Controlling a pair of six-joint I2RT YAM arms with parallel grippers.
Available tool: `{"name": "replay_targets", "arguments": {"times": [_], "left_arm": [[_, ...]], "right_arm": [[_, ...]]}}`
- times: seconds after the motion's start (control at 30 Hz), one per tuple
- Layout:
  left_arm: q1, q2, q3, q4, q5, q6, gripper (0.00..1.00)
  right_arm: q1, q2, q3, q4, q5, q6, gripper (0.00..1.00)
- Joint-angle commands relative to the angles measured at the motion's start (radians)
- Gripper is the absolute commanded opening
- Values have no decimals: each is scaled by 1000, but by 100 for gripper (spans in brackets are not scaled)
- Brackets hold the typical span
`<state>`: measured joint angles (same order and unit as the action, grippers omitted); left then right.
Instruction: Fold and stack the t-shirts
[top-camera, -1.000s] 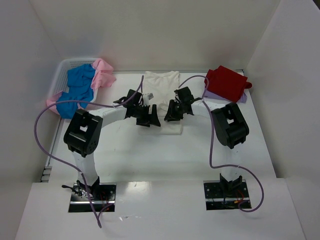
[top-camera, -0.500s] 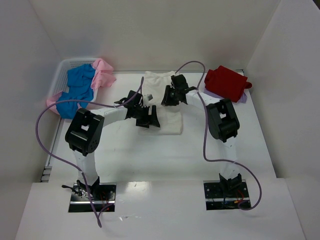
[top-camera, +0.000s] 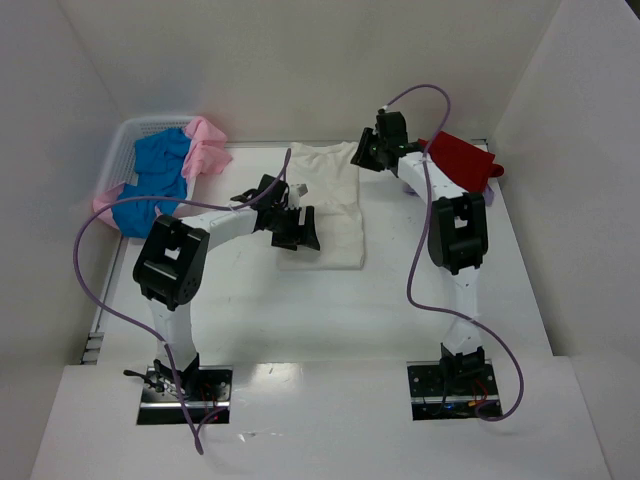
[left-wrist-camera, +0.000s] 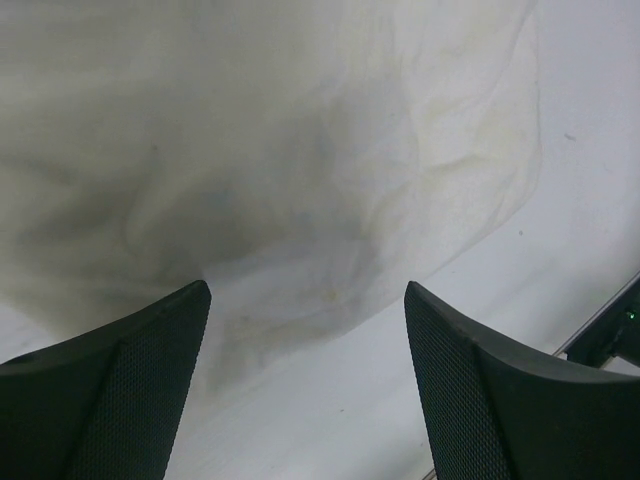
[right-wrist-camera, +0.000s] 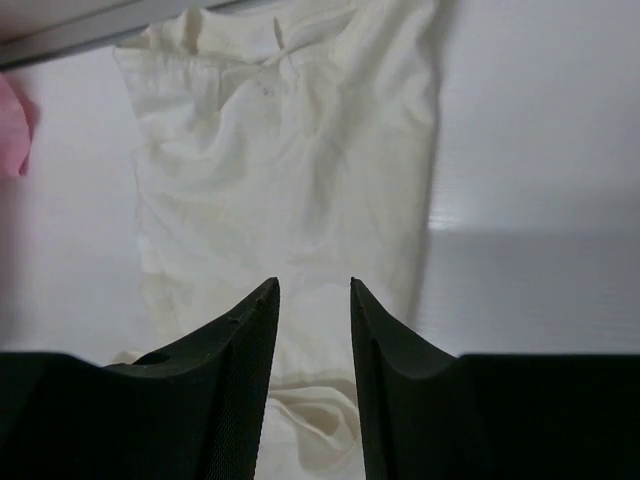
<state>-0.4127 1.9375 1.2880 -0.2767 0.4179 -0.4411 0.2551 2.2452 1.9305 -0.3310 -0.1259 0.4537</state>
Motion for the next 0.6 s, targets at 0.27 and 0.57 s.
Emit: {"name": "replay_targets", "arguments": {"times": [0.27, 0.57], "left_arm": [[135, 59, 266, -22, 68, 99, 78], [135, 155, 315, 22, 133, 87, 29]], "right_arm": [[6, -396, -428, 155, -165, 5, 19], [41, -416, -628, 242, -212, 41, 9]]}}
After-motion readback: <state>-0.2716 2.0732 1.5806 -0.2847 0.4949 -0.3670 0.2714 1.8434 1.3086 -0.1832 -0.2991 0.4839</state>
